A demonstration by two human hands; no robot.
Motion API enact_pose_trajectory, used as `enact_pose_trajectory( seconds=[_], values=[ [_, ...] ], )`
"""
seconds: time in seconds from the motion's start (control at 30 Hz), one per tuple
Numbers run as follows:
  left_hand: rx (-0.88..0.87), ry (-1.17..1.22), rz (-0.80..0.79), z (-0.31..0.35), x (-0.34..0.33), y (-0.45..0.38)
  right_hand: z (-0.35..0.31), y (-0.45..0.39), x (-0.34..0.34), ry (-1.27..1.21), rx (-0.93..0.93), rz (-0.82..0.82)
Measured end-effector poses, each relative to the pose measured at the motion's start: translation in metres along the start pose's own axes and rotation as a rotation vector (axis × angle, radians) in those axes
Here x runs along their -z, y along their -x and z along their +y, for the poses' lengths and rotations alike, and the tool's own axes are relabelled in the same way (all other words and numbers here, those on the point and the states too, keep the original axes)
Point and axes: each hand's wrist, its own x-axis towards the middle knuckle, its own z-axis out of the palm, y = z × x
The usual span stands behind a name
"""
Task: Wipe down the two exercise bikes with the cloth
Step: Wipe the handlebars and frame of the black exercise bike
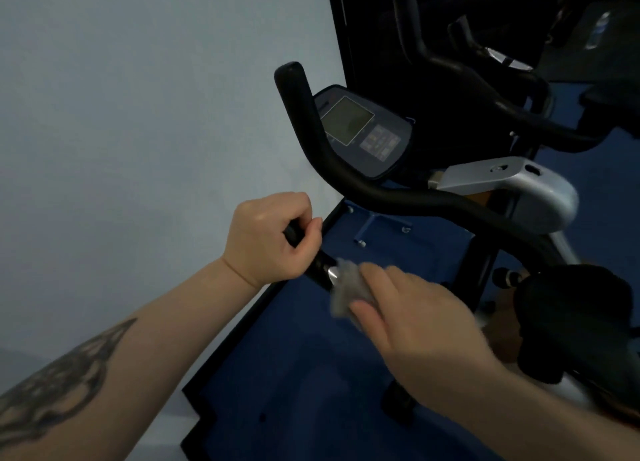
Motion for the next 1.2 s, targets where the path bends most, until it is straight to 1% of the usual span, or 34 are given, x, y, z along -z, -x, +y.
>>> enact_pose_trajectory(
  seconds=[0.07, 0.13, 0.17, 0.2, 0.23, 0.3, 0.33, 0.37, 0.4, 0.43, 0.5, 0.57, 0.67, 0.73, 0.8, 0.83, 0.9, 1.0, 1.07, 1.13, 1.2],
  values=[
    [-0.015, 0.003, 0.015, 0.000, -0.001, 0.000, 0.008, 0.015, -0.005, 0.079, -0.002, 0.104],
    [-0.017, -0.006, 0.025, -0.001, -0.001, -0.002, -0.006, -0.002, -0.001, 0.089, -0.032, 0.045],
    [-0.014, -0.004, 0.025, 0.000, -0.001, -0.003, -0.016, -0.014, 0.002, 0.052, -0.057, 0.018],
    [-0.011, -0.003, 0.021, 0.000, 0.000, -0.002, -0.022, -0.021, 0.000, 0.066, -0.061, 0.020],
    [-0.008, -0.006, 0.018, 0.000, 0.000, -0.002, -0.021, -0.023, -0.003, 0.087, -0.038, 0.027],
    [-0.004, -0.011, 0.015, 0.001, 0.000, -0.001, -0.010, -0.012, 0.001, 0.033, -0.015, -0.010],
    [-0.007, -0.008, 0.017, 0.001, 0.000, 0.000, -0.003, -0.001, -0.001, 0.042, -0.010, -0.002],
    [-0.011, -0.004, 0.022, 0.000, -0.001, -0.001, 0.002, 0.007, -0.003, 0.067, -0.014, 0.071],
    [-0.016, -0.004, 0.029, 0.000, -0.001, -0.001, 0.002, 0.009, -0.004, 0.099, -0.023, 0.106],
    [-0.015, -0.006, 0.035, -0.001, -0.001, -0.001, -0.003, 0.002, -0.002, 0.111, -0.033, 0.070],
    [0.000, -0.003, 0.040, 0.000, -0.001, -0.002, -0.020, -0.020, 0.002, 0.056, -0.048, 0.026],
    [0.022, -0.015, 0.040, 0.001, -0.001, 0.000, -0.022, -0.026, -0.004, 0.084, -0.009, 0.042],
    [0.033, -0.014, 0.039, 0.002, -0.002, 0.002, -0.001, -0.001, -0.001, 0.018, -0.013, 0.029],
    [0.031, -0.008, 0.048, 0.002, -0.002, 0.001, 0.007, 0.012, -0.005, 0.069, 0.006, 0.111],
    [0.028, -0.016, 0.063, 0.002, -0.002, 0.000, -0.003, -0.005, -0.001, 0.073, 0.019, 0.062],
    [0.026, -0.011, 0.064, 0.002, -0.003, 0.000, -0.011, -0.016, 0.000, 0.048, -0.003, 0.053],
    [0.026, -0.010, 0.063, 0.002, -0.002, 0.000, -0.018, -0.027, -0.005, 0.083, 0.015, 0.061],
    [0.021, -0.013, 0.066, 0.002, -0.003, 0.001, -0.003, -0.007, -0.003, 0.013, -0.010, 0.010],
    [-0.002, -0.013, 0.069, 0.001, -0.003, 0.001, 0.004, 0.009, -0.005, 0.068, 0.009, 0.061],
    [0.002, -0.016, 0.076, 0.000, -0.003, 0.000, -0.001, 0.000, -0.002, 0.105, 0.017, 0.029],
    [0.023, -0.010, 0.080, 0.003, -0.002, 0.001, -0.010, -0.015, 0.000, 0.084, 0.011, -0.005]
  ],
)
